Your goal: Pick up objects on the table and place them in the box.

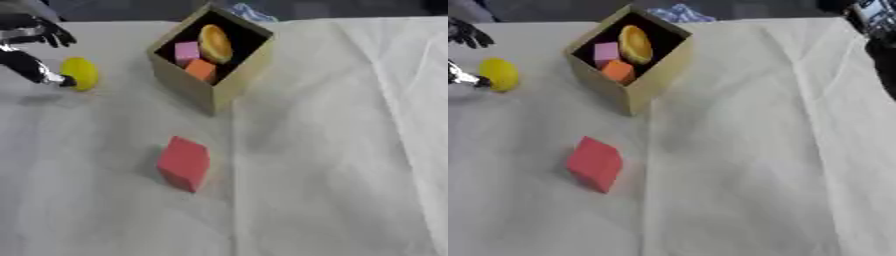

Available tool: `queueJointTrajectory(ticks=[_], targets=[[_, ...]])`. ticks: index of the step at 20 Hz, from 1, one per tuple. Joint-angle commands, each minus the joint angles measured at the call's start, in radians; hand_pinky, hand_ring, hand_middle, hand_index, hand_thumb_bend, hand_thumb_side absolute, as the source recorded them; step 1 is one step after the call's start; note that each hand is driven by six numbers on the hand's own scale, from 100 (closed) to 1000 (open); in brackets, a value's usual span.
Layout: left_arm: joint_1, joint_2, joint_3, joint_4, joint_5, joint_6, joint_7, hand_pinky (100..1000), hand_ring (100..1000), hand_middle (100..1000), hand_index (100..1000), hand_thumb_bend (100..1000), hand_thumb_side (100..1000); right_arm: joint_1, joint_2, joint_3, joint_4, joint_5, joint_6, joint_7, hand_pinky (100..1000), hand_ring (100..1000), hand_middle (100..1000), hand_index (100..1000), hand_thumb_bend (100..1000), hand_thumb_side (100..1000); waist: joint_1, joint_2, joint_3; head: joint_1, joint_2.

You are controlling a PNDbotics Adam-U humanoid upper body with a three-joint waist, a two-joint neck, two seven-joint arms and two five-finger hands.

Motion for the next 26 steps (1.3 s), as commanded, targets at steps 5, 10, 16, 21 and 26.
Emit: queueJointTrajectory(ticks=[5, 10, 16, 21, 26], targets=[[-0.028, 0.009, 0.034, 0.020, -0.131, 0.030, 0.103, 829, 801, 785, 903, 572, 406, -0.012, -0.028, -0.015, -0.020, 0.005, -0.001, 0.001, 888, 861, 685, 847, 100, 717, -0.001, -0.005, -0.006, 0.012, -0.026], [-0.032, -0.002, 0.044, 0.039, -0.120, 0.018, 0.121, 816, 774, 745, 849, 469, 407, -0.010, -0.029, -0.018, -0.020, 0.006, 0.001, 0.000, 889, 861, 684, 848, 100, 720, 0.000, 0.008, -0.009, 0.014, -0.030], [-0.036, -0.006, 0.042, 0.048, -0.103, 0.027, 0.114, 788, 722, 670, 768, 252, 316, -0.008, -0.029, -0.020, -0.020, 0.006, 0.004, -0.005, 889, 862, 685, 848, 100, 719, 0.000, 0.012, -0.012, 0.014, -0.029], [-0.043, -0.010, 0.043, 0.035, -0.099, 0.032, 0.128, 760, 676, 621, 681, 146, 206, -0.005, -0.027, -0.021, -0.020, 0.006, 0.004, -0.007, 889, 862, 685, 847, 100, 716, 0.002, 0.003, -0.013, 0.012, -0.024], [-0.078, -0.039, 0.026, -0.063, -0.033, -0.003, 0.147, 765, 661, 613, 679, 100, 169, -0.004, -0.026, -0.019, -0.020, 0.006, 0.002, -0.006, 889, 862, 685, 845, 100, 712, 0.004, -0.012, -0.011, 0.006, -0.013]])
